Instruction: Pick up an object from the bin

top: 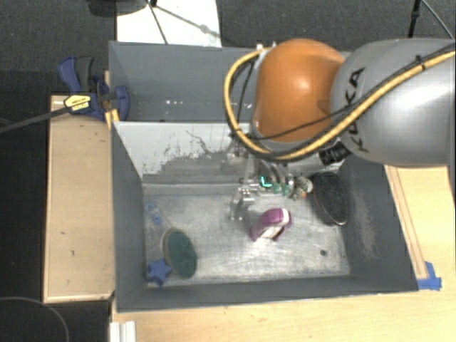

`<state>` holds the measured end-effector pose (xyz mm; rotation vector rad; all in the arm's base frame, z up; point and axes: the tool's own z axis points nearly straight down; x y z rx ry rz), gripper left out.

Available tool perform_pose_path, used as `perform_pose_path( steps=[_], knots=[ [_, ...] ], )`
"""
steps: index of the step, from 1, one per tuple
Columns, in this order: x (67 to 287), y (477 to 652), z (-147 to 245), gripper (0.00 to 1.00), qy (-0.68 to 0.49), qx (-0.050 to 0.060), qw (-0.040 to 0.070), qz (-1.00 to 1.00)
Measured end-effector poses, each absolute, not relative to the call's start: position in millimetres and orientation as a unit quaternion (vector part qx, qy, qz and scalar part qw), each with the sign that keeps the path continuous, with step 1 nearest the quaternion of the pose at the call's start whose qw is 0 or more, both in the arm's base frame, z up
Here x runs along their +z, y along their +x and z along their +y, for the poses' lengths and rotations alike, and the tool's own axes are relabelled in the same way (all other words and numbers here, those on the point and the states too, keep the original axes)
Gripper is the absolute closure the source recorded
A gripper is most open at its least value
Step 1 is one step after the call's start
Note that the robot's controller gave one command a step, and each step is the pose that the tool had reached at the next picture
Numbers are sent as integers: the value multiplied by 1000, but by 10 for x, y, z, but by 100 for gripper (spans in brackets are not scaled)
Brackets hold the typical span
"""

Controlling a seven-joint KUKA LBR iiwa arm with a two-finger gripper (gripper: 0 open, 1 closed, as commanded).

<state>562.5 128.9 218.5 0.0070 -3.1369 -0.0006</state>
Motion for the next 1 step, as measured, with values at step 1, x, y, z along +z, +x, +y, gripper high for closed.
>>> perform_pose_path(
  steps=[1],
  knots=[
    [1209,5885,704,0,67,1,2,-998]
  ],
)
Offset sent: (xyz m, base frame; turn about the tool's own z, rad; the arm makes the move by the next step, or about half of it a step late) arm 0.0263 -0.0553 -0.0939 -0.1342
